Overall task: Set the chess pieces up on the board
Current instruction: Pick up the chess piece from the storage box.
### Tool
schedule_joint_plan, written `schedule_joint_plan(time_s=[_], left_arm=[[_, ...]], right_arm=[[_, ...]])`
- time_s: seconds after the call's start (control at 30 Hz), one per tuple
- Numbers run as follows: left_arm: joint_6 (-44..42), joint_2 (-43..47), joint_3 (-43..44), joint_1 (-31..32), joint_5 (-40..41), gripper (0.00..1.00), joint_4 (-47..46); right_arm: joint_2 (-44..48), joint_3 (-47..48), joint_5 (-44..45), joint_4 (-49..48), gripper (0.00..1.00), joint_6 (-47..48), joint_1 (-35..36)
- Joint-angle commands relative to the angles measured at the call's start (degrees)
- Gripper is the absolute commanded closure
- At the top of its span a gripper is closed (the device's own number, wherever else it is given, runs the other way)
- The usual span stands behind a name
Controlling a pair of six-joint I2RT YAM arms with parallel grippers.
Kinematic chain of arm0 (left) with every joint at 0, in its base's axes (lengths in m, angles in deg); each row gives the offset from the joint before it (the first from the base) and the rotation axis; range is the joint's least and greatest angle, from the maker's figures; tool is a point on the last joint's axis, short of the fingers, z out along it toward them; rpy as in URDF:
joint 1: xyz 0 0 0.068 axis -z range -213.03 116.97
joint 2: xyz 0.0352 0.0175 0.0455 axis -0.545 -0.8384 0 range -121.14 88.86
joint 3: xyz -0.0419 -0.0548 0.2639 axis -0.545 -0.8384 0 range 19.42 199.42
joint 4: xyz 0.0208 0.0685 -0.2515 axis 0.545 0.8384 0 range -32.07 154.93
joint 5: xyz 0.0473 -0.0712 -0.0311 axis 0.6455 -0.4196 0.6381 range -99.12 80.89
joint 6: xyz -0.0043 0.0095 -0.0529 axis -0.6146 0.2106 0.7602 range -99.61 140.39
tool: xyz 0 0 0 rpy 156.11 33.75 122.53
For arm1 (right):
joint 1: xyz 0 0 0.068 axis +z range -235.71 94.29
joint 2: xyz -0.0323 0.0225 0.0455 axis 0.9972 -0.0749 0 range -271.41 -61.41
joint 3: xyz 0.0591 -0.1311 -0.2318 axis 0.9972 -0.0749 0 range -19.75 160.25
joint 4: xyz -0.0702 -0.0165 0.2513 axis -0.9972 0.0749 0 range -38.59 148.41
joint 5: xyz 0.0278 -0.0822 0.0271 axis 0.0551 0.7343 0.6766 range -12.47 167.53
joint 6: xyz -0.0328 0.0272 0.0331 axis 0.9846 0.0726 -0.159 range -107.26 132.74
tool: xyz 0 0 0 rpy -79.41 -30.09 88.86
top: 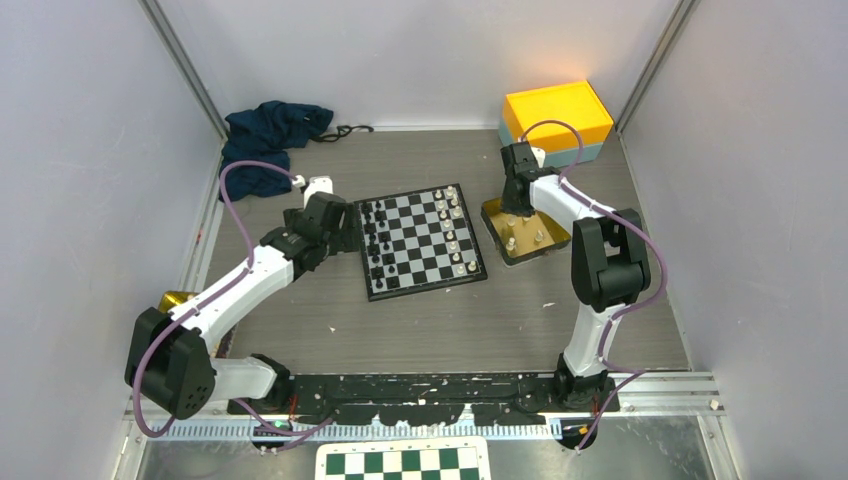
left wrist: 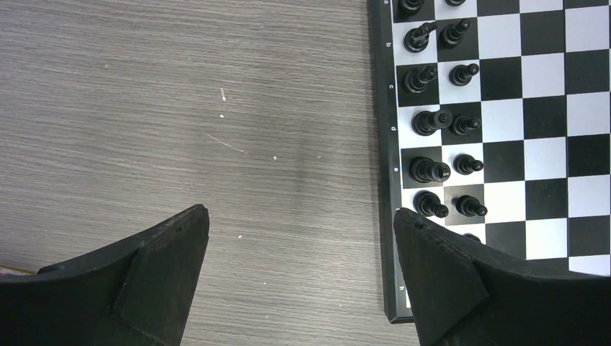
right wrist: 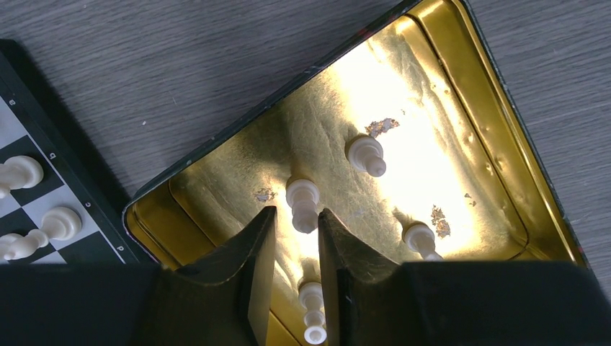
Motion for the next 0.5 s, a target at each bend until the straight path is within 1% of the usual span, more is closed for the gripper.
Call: schedule_joint_plan(time_s=[0.0, 0.2, 0.47], left_arm=[[-0.56, 1.44, 0.02, 0.23, 1.07, 0.00, -1.46], [-0.48, 1.44, 0.07, 0.23, 1.04, 0.00, -1.18], [-0.43, 1.67, -0.20, 0.23, 0.90, 0.00, -1.20]], right_arm=[[0.09, 1.68, -0.20, -1.80, 0.68, -0.74, -0.29], [-0.10, 1.44, -0.65, -1.64, 0.71, -0.98, -0.30], [-0.01, 0.64, -0.73, -1.47, 0.74, -1.28, -0.28]])
